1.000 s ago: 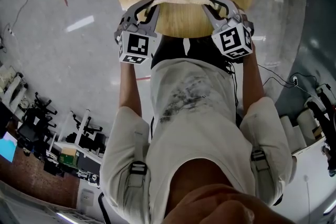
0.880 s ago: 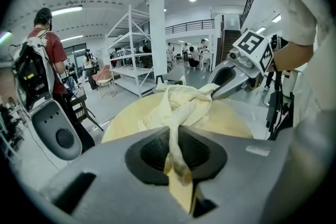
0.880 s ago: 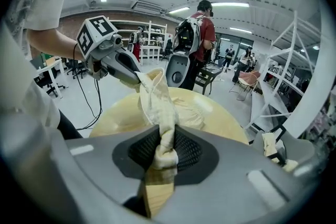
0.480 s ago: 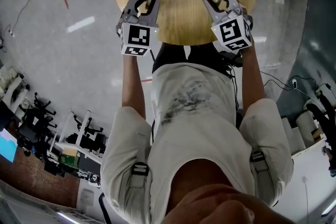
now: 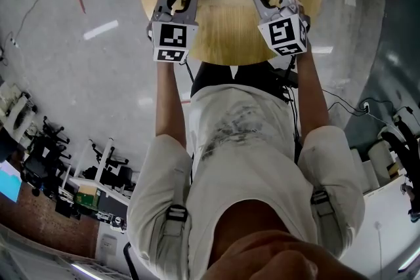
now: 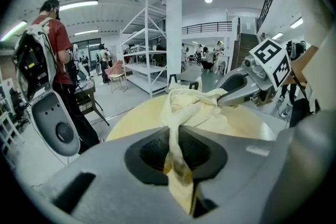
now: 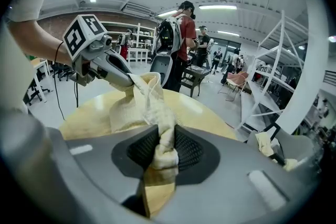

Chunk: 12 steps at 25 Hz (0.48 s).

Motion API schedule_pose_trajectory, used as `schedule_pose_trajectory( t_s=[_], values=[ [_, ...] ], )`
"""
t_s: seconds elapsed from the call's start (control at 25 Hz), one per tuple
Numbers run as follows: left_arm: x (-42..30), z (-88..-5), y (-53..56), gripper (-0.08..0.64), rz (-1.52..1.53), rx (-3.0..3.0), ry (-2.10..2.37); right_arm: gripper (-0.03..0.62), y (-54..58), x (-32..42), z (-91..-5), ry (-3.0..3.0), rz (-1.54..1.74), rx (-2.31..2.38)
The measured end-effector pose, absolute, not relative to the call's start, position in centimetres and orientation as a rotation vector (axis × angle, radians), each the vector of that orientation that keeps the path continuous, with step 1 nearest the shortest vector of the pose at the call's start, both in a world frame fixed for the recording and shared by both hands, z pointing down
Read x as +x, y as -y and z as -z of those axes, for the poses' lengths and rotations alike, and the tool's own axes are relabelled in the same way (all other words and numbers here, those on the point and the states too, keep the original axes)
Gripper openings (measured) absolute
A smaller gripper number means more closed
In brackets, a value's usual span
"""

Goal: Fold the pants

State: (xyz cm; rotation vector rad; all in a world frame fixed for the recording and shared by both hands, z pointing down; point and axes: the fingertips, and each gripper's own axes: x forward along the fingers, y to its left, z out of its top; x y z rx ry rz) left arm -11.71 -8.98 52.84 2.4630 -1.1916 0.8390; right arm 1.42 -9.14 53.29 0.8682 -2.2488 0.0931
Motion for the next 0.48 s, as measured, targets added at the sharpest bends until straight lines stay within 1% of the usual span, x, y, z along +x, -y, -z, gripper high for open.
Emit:
schedule_pose_trajectory(
  t_s=[0.12, 0.28, 0.48],
  values=[
    [-11.7, -53.8, 9.9, 0.059, -0.829, 2.436, 1.215, 0.1, 9.9, 1.7, -54.1, 2.24, -0.097, 0.891],
    [-12.6, -55.1, 11.1, 0.078, -0.822, 2.404, 1.243, 0.13, 11.2, 1.3, -55.0, 2.23, -0.085, 0.937],
    [-12.5, -54.9, 12.3, 0.104, -0.814, 2.38, 1.278, 0.135, 12.3, 2.1, -54.4, 2.225, -0.059, 0.978]
  ],
)
